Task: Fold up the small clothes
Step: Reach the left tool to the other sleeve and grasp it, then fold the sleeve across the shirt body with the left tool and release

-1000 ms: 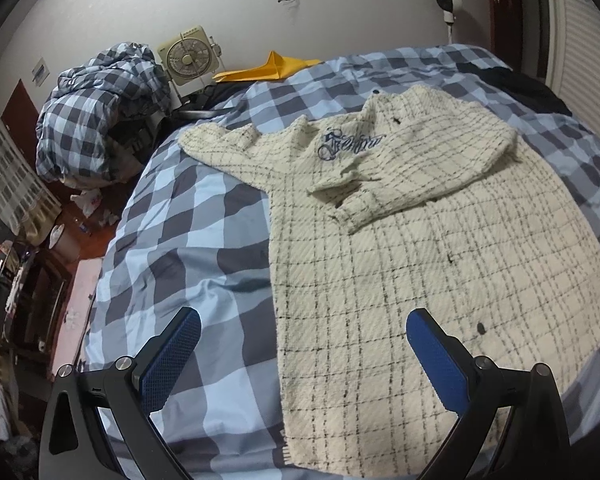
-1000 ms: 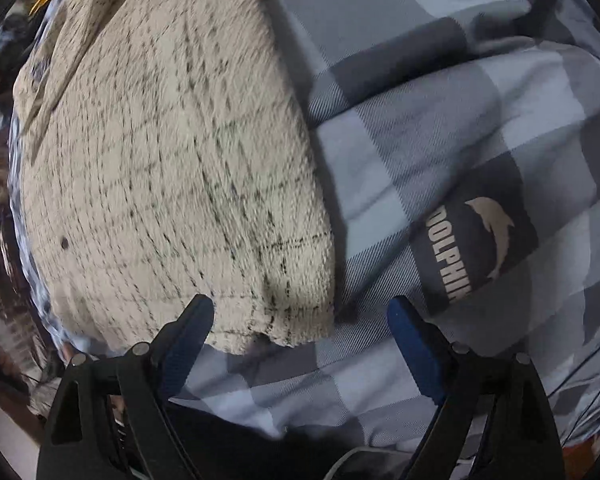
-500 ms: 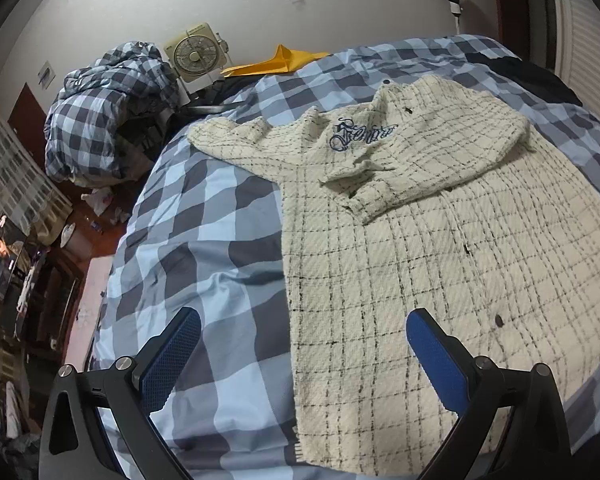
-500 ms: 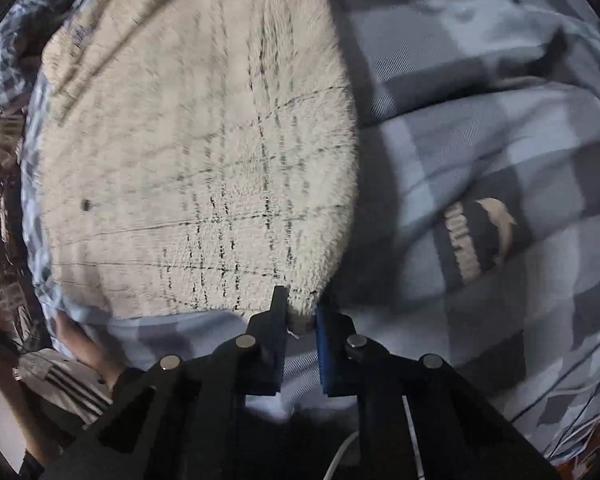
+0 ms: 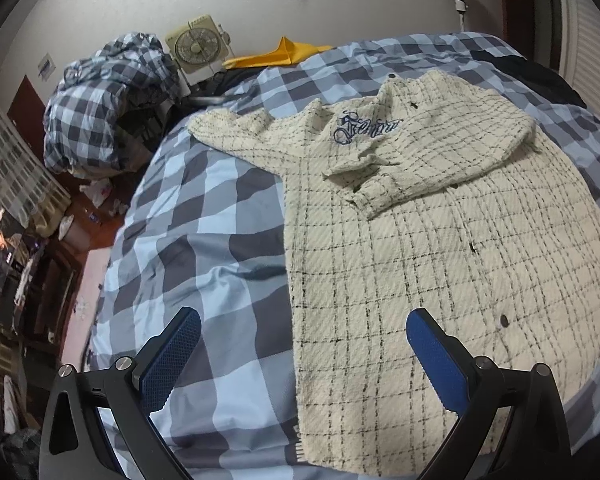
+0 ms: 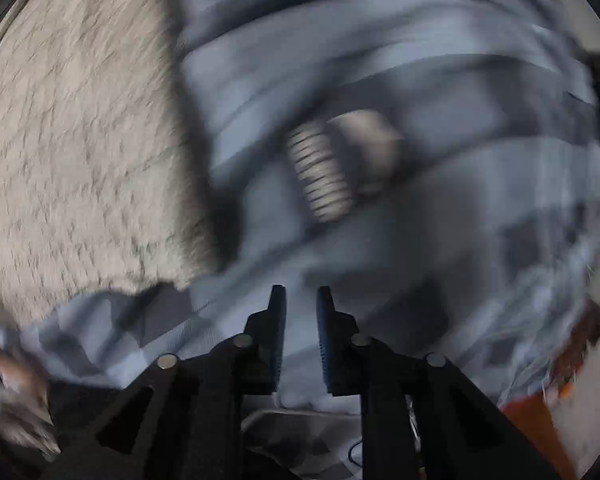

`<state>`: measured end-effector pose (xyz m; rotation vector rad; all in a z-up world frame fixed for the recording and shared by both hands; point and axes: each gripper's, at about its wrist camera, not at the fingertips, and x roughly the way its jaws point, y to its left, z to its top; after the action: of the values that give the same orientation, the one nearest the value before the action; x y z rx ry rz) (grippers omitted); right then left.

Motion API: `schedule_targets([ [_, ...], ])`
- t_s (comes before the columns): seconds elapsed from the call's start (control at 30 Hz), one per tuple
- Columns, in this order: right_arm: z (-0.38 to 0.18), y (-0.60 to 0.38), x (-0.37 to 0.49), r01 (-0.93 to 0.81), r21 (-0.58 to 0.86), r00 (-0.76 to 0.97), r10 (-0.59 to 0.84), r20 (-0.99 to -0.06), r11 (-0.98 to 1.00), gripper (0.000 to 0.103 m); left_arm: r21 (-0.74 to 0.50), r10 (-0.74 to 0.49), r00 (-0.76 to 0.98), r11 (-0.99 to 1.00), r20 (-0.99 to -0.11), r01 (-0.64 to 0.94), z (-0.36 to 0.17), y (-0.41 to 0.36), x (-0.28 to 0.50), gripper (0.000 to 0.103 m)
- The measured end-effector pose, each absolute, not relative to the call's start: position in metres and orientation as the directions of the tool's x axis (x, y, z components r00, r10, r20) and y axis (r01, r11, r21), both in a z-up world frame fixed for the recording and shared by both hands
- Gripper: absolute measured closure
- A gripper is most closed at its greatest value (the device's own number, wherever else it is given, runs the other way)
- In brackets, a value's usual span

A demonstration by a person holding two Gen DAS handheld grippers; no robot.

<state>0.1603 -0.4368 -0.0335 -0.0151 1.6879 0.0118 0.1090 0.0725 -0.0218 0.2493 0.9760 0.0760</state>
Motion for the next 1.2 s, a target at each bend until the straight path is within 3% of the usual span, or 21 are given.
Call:
schedule_targets([
  [0.13,0.048,-0.401,0.157,-0.016,0.235,0.169,0.234,-0.957,0.972,0.013,0.134,0.086,0.512,0.989,-0.855,0.057,-0.024,0.078,0.131,0.0],
  [0.2,0.077,-0.367,0.149,-0.048,0.384,0.282,0.381,-0.88,0.922,0.006,0.083,0.046,0.493,0.995,-0.869,0.053,-0.025,0.079,0.153,0.0],
  [0.3,0.079,-0.318,0.142,-0.097,0.562,0.321,0.561,-0.763,0.821,0.005,0.05,0.028,0.468,0.998,-0.884,0.034,-0.034,0.077,0.194,0.0],
  [0.4,0.047,-0.286,0.152,-0.116,0.666,0.298,0.666,-0.684,0.736,0.005,0.014,0.011,0.411,1.0,-0.911,0.005,-0.056,0.073,0.239,0.0],
  [0.57,-0.009,-0.273,0.165,-0.067,0.576,0.26,0.572,-0.778,0.815,0.006,-0.033,-0.035,0.35,0.999,-0.936,0.011,-0.1,0.055,0.293,0.009],
  [0.63,-0.013,-0.278,0.169,-0.061,0.61,0.237,0.605,-0.76,0.79,0.005,-0.022,-0.029,0.303,0.999,-0.953,0.026,-0.125,0.045,0.308,0.015],
  [0.7,-0.01,-0.285,0.17,-0.069,0.607,0.258,0.602,-0.755,0.791,0.005,-0.008,-0.011,0.262,1.0,-0.965,0.015,-0.143,0.042,0.316,0.032],
  [0.73,-0.006,-0.285,0.17,-0.072,0.595,0.273,0.589,-0.76,0.801,0.005,-0.028,-0.027,0.246,1.0,-0.969,0.0,-0.15,0.042,0.319,0.034],
  [0.77,-0.004,-0.287,0.17,-0.079,0.583,0.286,0.579,-0.764,0.808,0.005,-0.055,-0.051,0.245,0.998,-0.968,-0.009,-0.152,0.043,0.32,0.045],
  [0.8,0.001,-0.287,0.169,-0.079,0.584,0.293,0.579,-0.761,0.808,0.005,-0.099,-0.091,0.246,0.995,-0.965,-0.018,-0.153,0.044,0.321,0.065],
  [0.9,0.009,-0.295,0.163,-0.044,0.62,0.337,0.596,-0.729,0.783,0.005,-0.153,-0.144,0.253,0.988,-0.957,-0.017,-0.142,0.042,0.323,0.09],
  [1.0,0.013,-0.307,0.163,-0.007,0.658,0.399,0.605,-0.689,0.753,0.005,-0.12,-0.12,0.281,0.993,-0.952,0.015,-0.119,0.036,0.328,0.096],
  [1.2,0.01,-0.313,0.167,0.025,0.668,0.437,0.592,-0.677,0.744,0.005,-0.093,-0.122,0.417,0.992,-0.901,0.091,-0.026,0.024,0.341,0.097],
])
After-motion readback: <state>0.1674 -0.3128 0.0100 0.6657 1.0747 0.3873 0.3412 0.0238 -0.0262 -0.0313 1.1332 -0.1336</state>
